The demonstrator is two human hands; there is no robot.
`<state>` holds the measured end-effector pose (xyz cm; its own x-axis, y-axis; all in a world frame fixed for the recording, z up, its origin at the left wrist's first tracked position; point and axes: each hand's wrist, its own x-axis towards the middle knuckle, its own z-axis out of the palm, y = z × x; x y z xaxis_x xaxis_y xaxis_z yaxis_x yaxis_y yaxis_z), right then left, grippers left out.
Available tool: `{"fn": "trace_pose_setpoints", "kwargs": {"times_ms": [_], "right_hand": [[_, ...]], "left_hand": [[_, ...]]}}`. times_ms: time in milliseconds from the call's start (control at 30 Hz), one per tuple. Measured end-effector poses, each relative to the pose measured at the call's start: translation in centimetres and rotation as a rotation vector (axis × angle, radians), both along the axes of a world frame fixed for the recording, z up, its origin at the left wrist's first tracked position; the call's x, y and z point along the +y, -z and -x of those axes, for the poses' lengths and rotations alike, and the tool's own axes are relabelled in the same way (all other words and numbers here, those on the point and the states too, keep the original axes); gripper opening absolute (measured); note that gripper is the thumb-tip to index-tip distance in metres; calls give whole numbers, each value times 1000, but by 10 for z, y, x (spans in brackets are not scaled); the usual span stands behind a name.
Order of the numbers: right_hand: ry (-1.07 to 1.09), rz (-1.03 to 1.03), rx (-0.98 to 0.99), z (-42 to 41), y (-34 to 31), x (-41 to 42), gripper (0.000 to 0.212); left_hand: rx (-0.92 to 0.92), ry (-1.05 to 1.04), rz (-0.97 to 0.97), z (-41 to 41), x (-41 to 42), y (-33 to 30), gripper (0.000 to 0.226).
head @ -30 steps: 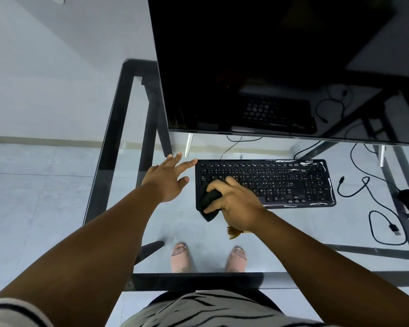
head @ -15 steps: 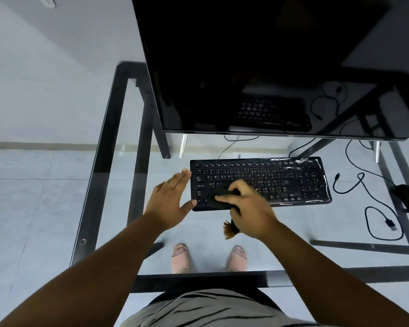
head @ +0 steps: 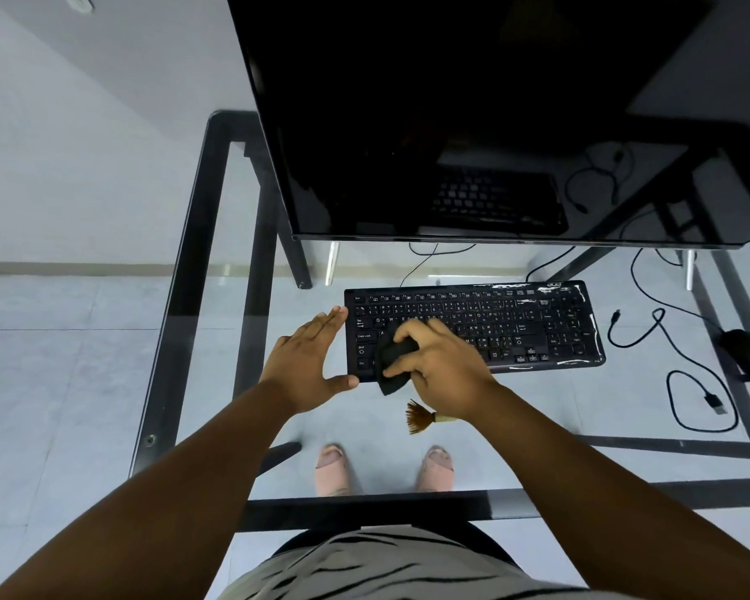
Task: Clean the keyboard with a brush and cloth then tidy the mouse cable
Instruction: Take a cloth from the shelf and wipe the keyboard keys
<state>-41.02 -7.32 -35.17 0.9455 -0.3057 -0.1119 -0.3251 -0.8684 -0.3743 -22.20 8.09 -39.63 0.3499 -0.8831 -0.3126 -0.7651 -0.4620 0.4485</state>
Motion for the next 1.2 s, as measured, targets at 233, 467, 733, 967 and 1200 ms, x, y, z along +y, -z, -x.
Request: {"fn": "trace_pose_setpoints", "kwargs": {"times_ms": [233,467,733,967,1200], "right_hand": [[54,4,6,8,1,-7,36],[-28,-22,26,-6,2,5,41],[48,-30,41,1,-1,3,41],[32,-22,56,6,-4,-10,42],[179,12,9,35,-1,-21,39]], "left_hand": [[-2,21,-16,-2,1,-1,101],[6,25,-19,-1,2,-4,102],[13,16,-29,-1,0,-7,102],[8,22,-38,-2,1,-9,102],[-8,-16,37,9,2,-4,98]]}}
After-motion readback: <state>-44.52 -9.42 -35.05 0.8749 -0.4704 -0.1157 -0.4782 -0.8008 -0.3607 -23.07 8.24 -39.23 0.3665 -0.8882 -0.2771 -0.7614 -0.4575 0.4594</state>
